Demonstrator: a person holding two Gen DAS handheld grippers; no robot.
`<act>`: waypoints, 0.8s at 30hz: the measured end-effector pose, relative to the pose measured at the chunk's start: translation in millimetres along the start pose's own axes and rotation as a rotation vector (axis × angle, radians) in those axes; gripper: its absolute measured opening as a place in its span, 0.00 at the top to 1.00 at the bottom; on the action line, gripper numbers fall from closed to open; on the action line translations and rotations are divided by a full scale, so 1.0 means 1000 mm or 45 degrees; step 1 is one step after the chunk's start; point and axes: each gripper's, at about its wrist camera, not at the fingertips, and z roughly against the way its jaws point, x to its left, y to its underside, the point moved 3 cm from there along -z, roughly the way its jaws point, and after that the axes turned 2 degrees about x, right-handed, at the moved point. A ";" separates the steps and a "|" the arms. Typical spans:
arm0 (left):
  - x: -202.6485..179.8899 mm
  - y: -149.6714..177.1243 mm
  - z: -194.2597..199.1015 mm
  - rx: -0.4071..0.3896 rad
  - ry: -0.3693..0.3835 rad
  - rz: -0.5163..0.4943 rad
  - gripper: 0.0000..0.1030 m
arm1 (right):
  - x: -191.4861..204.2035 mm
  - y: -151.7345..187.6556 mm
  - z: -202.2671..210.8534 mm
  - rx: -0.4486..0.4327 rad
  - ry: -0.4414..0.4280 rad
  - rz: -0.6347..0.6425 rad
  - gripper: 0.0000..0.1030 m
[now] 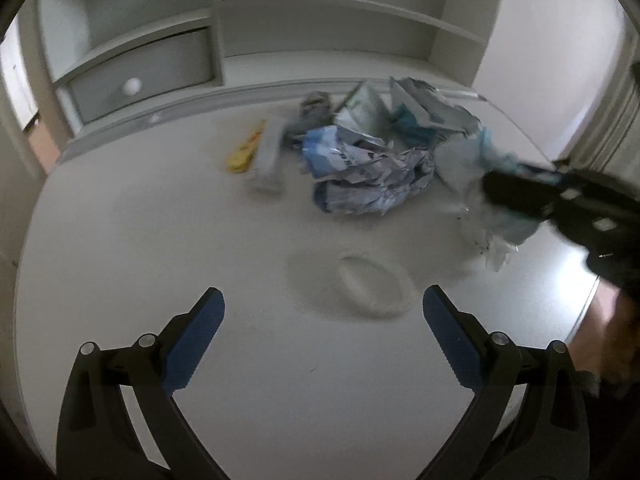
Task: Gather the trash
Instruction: 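Grasp the white plastic ring with the left gripper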
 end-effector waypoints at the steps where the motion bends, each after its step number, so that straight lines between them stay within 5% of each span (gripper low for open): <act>1: -0.006 -0.001 -0.005 0.015 -0.010 -0.013 0.06 | -0.004 0.000 0.006 -0.013 -0.010 -0.016 0.81; 11: -0.015 -0.003 -0.024 0.038 -0.092 -0.007 0.13 | -0.040 0.011 0.038 -0.068 0.022 -0.118 0.81; 15: -0.014 -0.004 -0.017 0.023 -0.134 -0.034 0.57 | -0.056 0.020 0.049 -0.087 0.049 -0.158 0.81; 24: -0.046 -0.023 0.024 -0.078 -0.039 -0.090 0.58 | -0.120 0.062 0.096 -0.148 0.191 -0.344 0.81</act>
